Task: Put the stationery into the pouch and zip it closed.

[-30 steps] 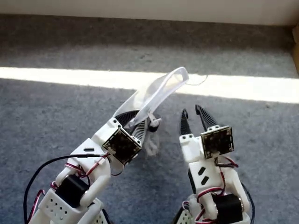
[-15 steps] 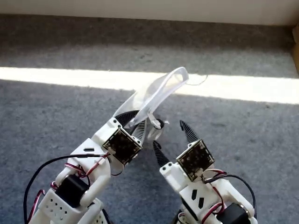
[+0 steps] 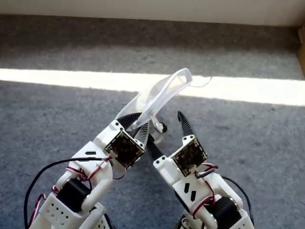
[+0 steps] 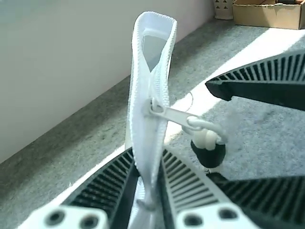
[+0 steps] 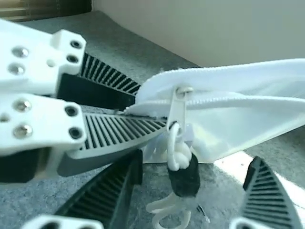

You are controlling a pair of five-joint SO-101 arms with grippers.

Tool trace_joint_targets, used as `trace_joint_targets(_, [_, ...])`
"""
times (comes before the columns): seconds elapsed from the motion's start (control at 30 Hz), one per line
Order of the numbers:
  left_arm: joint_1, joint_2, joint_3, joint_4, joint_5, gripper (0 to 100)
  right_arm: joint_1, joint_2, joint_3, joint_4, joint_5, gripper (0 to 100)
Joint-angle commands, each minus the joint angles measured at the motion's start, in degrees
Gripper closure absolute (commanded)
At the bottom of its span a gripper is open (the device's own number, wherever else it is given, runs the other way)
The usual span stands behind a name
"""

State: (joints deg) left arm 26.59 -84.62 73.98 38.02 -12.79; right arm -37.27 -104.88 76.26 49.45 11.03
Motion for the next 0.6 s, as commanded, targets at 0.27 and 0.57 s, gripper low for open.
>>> trace_joint_targets(0.27, [-1.5,0.0,-2.7,0.2,-0.4,99,-0.3,-0.5,3.7,-6.9,4.2,75.0])
trace_joint_targets(0.57, [-1.6,0.0,-2.6,0.2,-0.4,99,-0.3,-0.5,4.4,-7.0,11.6,88.3])
